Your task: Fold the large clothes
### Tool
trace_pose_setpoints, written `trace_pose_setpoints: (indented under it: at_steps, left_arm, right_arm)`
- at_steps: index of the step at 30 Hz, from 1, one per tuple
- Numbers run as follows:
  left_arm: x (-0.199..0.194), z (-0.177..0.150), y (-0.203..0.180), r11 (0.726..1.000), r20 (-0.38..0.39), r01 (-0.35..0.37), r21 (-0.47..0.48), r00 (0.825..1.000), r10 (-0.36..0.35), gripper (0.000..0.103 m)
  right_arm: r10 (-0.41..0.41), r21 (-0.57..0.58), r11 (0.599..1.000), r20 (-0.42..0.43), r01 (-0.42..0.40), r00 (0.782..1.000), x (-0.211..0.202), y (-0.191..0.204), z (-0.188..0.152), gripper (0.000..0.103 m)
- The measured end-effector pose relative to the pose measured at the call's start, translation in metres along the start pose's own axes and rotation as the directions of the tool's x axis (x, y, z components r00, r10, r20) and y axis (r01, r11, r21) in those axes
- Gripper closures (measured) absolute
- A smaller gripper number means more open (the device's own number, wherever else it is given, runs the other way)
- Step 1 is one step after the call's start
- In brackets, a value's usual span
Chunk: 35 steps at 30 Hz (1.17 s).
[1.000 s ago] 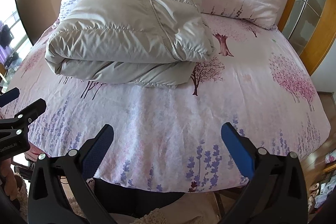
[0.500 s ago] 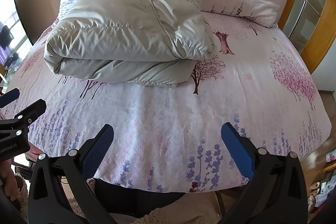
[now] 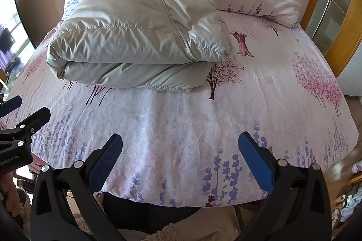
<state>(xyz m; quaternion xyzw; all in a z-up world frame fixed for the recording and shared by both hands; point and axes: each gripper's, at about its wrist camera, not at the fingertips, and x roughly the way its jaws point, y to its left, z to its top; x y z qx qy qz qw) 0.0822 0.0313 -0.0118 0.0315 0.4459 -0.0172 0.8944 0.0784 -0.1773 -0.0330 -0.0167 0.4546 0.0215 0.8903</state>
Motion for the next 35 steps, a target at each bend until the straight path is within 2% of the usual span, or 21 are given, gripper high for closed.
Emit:
trace_pose_setpoints:
  at_steps: [35]
  left_arm:
    - [0.0045,-0.002,-0.001,1.0,-0.017,0.004,0.008,1.0,-0.004,0.002]
  right_arm:
    - [0.003,0.006,1.0,-0.008,-0.003,1.0,0.0029,-0.0018,-0.001,0.001]
